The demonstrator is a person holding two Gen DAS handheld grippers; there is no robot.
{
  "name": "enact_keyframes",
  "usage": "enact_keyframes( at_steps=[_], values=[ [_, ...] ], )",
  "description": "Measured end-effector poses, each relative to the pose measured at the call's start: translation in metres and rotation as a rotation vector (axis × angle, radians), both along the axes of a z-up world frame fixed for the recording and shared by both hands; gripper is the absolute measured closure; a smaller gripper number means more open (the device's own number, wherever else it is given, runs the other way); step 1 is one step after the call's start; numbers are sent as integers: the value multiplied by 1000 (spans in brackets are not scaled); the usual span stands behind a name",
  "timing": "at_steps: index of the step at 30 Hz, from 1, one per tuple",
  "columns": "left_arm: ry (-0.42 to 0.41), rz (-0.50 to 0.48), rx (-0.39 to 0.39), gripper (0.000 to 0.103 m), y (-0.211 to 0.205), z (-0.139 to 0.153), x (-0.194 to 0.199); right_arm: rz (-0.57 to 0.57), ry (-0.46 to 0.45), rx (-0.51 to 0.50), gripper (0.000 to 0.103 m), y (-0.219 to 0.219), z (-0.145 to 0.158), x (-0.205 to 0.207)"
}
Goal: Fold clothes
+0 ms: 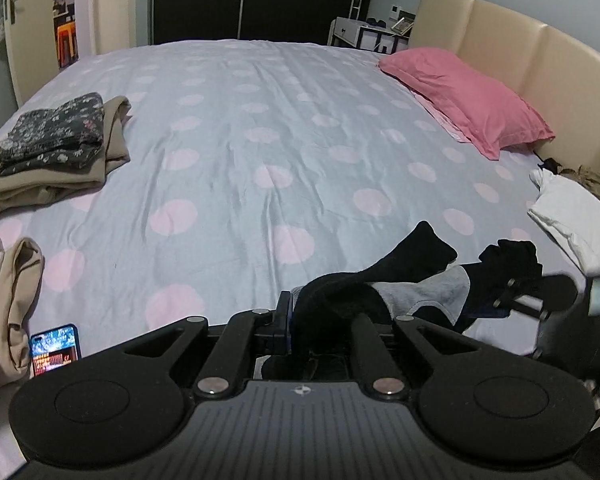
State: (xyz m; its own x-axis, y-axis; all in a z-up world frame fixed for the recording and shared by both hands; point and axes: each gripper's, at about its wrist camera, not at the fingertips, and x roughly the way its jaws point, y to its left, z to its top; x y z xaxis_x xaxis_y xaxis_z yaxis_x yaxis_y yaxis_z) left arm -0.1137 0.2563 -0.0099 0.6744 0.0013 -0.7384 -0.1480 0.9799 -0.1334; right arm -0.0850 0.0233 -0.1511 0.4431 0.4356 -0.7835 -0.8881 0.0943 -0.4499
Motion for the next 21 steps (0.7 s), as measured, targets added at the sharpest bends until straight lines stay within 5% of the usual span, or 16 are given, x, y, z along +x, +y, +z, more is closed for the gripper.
enact_keyframes(
  at_steps=[3, 12, 13, 14, 21],
  values=[
    [1, 2, -13, 98, 2, -1, -1, 130, -162, -90, 54, 0, -25, -18],
    [1, 5, -46, 97, 7, -2, -5, 225, -364, -160, 58, -1, -52, -23],
    [0, 7, -46, 97, 7, -2, -5, 227, -353, -169, 64, -1, -52, -22],
    [0, 10, -46, 97, 7, -2, -6, 238, -308, -177, 91, -1, -50, -19],
    [-27, 33, -35, 97, 9, 11, -9, 96, -191, -17, 94, -11, 14, 1]
  ],
)
